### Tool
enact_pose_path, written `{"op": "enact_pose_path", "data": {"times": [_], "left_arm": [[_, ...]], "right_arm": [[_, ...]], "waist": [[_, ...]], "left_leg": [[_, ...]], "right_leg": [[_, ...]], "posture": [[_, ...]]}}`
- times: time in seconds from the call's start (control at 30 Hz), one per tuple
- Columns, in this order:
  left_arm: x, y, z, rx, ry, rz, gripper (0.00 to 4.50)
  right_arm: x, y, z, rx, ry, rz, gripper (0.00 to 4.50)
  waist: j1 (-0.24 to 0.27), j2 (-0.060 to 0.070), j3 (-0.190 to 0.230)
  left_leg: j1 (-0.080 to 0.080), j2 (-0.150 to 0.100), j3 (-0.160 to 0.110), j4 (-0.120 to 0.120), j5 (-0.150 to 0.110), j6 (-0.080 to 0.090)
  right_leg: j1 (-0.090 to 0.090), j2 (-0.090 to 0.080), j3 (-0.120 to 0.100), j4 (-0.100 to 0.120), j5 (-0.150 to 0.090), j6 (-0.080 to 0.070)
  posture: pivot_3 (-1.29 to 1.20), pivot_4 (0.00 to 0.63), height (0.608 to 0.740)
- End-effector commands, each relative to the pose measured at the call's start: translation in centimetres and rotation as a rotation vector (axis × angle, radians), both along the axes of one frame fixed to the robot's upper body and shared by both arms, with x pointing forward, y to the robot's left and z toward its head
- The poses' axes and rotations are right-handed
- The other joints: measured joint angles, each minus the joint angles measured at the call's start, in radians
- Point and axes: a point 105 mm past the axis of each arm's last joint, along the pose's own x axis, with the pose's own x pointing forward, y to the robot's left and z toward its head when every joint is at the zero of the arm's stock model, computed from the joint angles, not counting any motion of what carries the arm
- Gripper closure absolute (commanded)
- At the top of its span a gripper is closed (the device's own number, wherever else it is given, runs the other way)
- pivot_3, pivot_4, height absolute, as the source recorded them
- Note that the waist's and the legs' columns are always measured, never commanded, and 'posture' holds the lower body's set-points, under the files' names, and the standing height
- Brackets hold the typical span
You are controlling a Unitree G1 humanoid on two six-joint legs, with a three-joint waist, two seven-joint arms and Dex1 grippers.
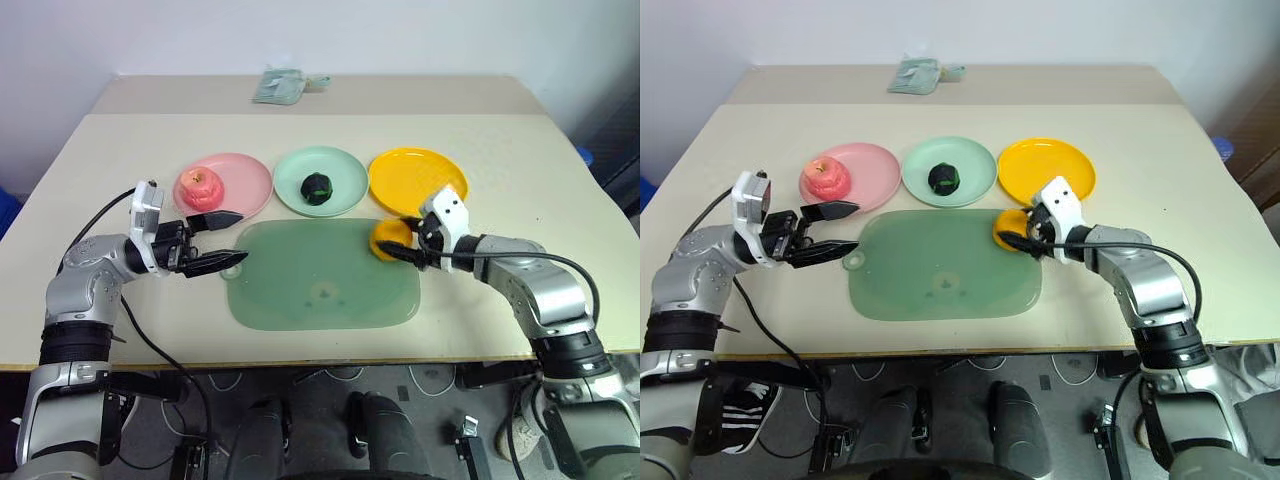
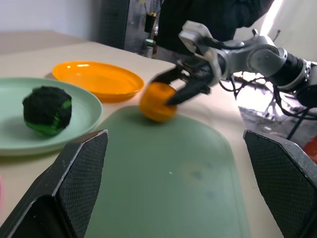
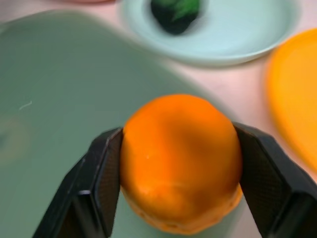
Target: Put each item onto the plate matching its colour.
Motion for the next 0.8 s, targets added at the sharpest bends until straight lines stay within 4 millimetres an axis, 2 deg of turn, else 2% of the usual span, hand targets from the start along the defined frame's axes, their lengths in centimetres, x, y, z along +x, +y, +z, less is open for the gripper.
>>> {"op": "enact_pose_path", "data": {"times": [0.03, 0.17, 0.23, 0.3, 0.4, 0.53, 0.6, 0.67, 0.8], "left_arm": [[0.9, -0.3, 1.8, -0.058, -0.088, 0.044, 0.0], [1.0, -1.1, 1.2, -0.045, -0.074, 0.036, 0.0], [1.1, -1.1, 1.0, -0.042, -0.065, 0.043, 0.0], [1.1, -1.0, 1.1, -0.043, -0.063, 0.044, 0.0], [0.8, -0.8, 1.1, -0.035, -0.067, 0.049, 0.0], [0.6, -0.5, 1.2, -0.041, -0.065, 0.061, 0.0], [0.2, -0.1, 1.1, -0.049, -0.051, 0.065, 0.0], [-0.3, 0.4, 0.9, -0.045, -0.037, 0.065, 0.0], [-1.1, 0.9, 0.6, -0.029, -0.015, 0.057, 0.0]], "right_arm": [[2.7, -1.9, 4.2, 0.025, -0.192, -0.145, 1.81], [5.8, -3.6, 3.9, 0.055, -0.199, -0.289, 1.81], [6.8, -3.9, 3.3, 0.084, -0.177, -0.316, 0.76], [7.6, -3.7, 2.5, 0.016, -0.185, -0.316, 0.04], [8.2, -3.6, 3.8, -0.019, -0.275, -0.327, 0.04], [7.8, -3.1, 5.6, 0.003, -0.356, -0.263, 0.04], [6.2, -1.6, 6.7, 0.072, -0.375, -0.127, 0.04], [3.3, 0.3, 7.3, 0.132, -0.367, 0.057, 0.04], [-2.5, 1.1, 7.6, 0.211, -0.321, 0.322, 0.04]], "waist": [[0.001, 0.0, 0.0], [-0.003, 0.0, 0.0], [-0.004, 0.0, 0.0], [-0.005, 0.0, 0.0], [-0.006, 0.001, 0.0], [-0.007, 0.001, 0.001], [-0.007, 0.001, 0.001], [-0.004, 0.001, 0.001], [0.003, 0.001, 0.001]], "left_leg": [[0.0, 0.0, 0.0, 0.0, 0.0, 0.0], [0.0, 0.0, 0.001, 0.0, 0.0, 0.0], [0.0, 0.0, 0.001, -0.001, 0.0, 0.0], [0.0, 0.0, 0.0, -0.001, 0.0, 0.0], [0.0, 0.0, 0.001, -0.001, 0.0, 0.0], [0.0, 0.0, 0.001, -0.001, 0.0, 0.0], [0.0, 0.0, 0.001, -0.001, 0.0, 0.0], [0.0, 0.0, 0.0, -0.002, 0.0, 0.0], [0.0, 0.001, -0.001, -0.002, 0.0, 0.0]], "right_leg": [[0.0, 0.0, 0.0, 0.0, 0.0, 0.001], [0.0, 0.0, 0.0, 0.0, 0.001, 0.001], [0.0, 0.0, 0.0, 0.0, 0.001, 0.001], [0.0, 0.0, 0.0, 0.0, 0.001, 0.001], [0.0, 0.0, 0.0, 0.0, 0.001, 0.001], [-0.001, 0.0, 0.001, 0.0, 0.001, 0.001], [-0.001, 0.0, 0.001, 0.0, 0.001, 0.001], [-0.001, 0.0, 0.001, 0.001, 0.001, 0.002], [0.0, 0.0, 0.0, 0.0, 0.001, 0.002]], "posture": [[0.0, 0.15, 0.74], [0.0, 0.15, 0.74], [0.0, 0.15, 0.74], [0.0, 0.15, 0.74], [0.0, 0.15, 0.74], [0.0, 0.15, 0.74], [0.0, 0.15, 0.74], [0.0, 0.15, 0.74], [0.0, 0.15, 0.74]]}}
